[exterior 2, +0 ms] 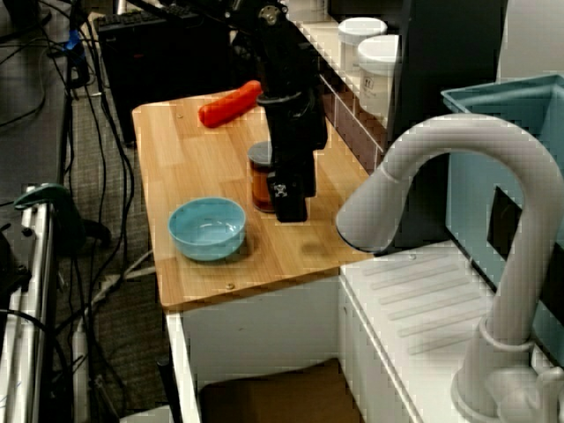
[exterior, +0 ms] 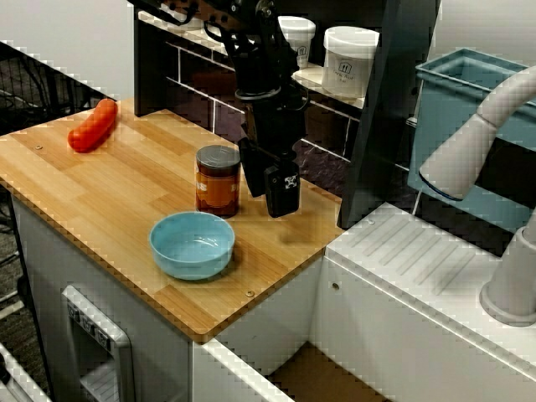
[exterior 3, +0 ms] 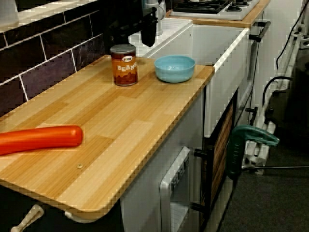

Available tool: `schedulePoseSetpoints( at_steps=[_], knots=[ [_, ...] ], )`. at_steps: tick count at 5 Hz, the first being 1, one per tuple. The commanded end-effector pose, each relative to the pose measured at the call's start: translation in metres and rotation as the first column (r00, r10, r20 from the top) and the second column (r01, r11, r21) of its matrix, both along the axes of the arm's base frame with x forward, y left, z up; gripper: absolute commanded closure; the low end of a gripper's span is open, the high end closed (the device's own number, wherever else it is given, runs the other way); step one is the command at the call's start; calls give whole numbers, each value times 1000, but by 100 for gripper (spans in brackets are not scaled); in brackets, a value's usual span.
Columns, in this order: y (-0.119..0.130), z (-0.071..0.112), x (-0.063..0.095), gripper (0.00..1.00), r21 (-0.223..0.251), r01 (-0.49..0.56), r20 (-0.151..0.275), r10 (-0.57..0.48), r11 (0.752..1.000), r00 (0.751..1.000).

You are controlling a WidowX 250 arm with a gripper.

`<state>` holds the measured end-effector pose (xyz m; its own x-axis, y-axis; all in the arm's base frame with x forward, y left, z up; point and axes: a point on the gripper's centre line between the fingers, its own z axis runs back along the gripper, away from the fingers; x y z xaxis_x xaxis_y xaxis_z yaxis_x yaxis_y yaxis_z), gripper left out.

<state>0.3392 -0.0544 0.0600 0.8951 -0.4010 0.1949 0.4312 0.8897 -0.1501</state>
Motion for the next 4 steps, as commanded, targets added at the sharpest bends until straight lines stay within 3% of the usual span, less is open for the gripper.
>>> schedulePoseSetpoints(
  at_steps=[1,2,4],
  knots=[
    [20,17,10,0,-7,-47,57,47,999,997],
    [37,20,9,0,-8,-68,51,68,998,996],
    [84,27,-12,0,-28,-109,42,110,994,993]
  ],
)
